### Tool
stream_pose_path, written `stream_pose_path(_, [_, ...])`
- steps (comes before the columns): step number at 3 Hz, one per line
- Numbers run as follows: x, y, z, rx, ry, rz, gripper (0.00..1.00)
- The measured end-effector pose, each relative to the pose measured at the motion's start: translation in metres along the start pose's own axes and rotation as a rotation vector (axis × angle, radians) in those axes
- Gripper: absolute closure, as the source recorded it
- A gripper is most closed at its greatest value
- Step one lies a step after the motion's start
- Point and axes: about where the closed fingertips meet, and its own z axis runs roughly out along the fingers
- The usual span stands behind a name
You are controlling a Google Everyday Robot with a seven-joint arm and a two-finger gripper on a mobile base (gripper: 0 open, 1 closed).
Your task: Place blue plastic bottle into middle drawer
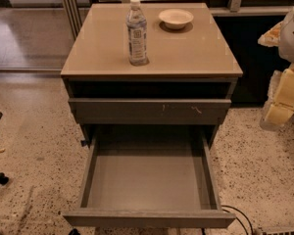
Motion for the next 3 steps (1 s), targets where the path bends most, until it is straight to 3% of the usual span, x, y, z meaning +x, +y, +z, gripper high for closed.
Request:
stream_pose_path(1, [0.0,0.0,0.0,0.0,0.0,0.0,0.0])
stream_pose_path(2, [-0.004,-0.015,0.0,0.016,-0.05,0.049,0.0])
stream_pose_path(3, [-0.01,-0.041,0.004,0.035,-0.137,0.149,0.0])
